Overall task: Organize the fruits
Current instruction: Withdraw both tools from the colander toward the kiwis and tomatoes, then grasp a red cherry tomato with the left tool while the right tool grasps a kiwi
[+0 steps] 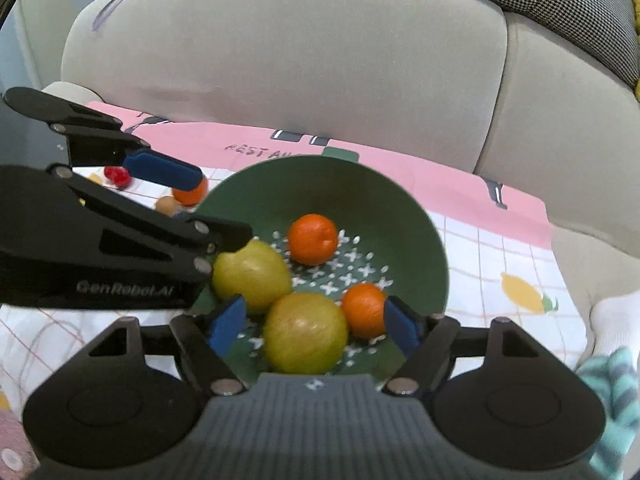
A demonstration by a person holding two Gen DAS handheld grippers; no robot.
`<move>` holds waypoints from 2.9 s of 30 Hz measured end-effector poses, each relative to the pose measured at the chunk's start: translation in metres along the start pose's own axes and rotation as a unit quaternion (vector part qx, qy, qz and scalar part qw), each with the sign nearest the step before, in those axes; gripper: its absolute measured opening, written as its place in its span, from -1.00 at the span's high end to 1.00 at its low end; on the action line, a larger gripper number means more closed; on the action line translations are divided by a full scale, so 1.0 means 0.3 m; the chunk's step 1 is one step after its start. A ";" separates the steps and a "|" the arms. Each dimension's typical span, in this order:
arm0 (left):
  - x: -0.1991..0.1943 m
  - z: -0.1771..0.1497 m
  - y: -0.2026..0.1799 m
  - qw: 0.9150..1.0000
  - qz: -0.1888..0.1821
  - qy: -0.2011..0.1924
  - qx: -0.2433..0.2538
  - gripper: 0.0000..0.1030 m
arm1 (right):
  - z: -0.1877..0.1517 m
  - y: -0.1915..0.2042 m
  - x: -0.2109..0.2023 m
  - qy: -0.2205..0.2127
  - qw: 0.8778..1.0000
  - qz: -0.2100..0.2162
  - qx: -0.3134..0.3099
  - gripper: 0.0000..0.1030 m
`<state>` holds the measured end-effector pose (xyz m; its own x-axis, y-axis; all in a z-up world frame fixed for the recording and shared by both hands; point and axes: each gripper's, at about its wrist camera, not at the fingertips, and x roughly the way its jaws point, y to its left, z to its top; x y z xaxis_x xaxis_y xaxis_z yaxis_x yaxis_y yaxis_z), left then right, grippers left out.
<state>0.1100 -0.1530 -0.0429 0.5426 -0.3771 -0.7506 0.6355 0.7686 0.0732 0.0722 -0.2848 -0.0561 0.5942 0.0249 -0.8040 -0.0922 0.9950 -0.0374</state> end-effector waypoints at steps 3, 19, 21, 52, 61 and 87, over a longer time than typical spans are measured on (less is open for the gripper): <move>-0.034 -0.028 0.016 1.000 0.004 -0.002 -0.008 -0.25 | -0.020 0.031 -0.018 0.004 1.000 0.000 0.020 -0.48; -0.196 -0.189 0.126 0.997 0.055 -0.016 -0.052 -0.28 | -0.119 0.253 -0.075 -0.024 0.995 0.036 0.087 -0.53; -0.207 -0.212 0.141 0.997 0.060 -0.016 -0.056 -0.28 | -0.130 0.276 -0.080 -0.025 0.995 0.037 0.083 -0.53; -0.162 -0.488 0.444 0.983 0.057 -0.033 -0.172 -0.27 | -0.092 0.584 0.121 -0.037 0.998 0.043 0.006 -0.35; -0.108 -0.495 0.473 0.982 0.045 -0.023 -0.180 -0.10 | -0.059 0.583 0.181 -0.057 0.998 0.005 -0.028 -0.03; 0.092 -0.400 0.579 0.974 0.125 -0.037 -0.185 0.05 | 0.015 0.563 0.350 -0.073 0.997 0.020 -0.029 0.56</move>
<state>0.1695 0.0320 -0.1297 0.7022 -0.1807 -0.6887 0.2452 0.9695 -0.0045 0.1227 -0.1136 -0.1442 0.6993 0.0820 -0.7101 -0.1612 0.9859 -0.0449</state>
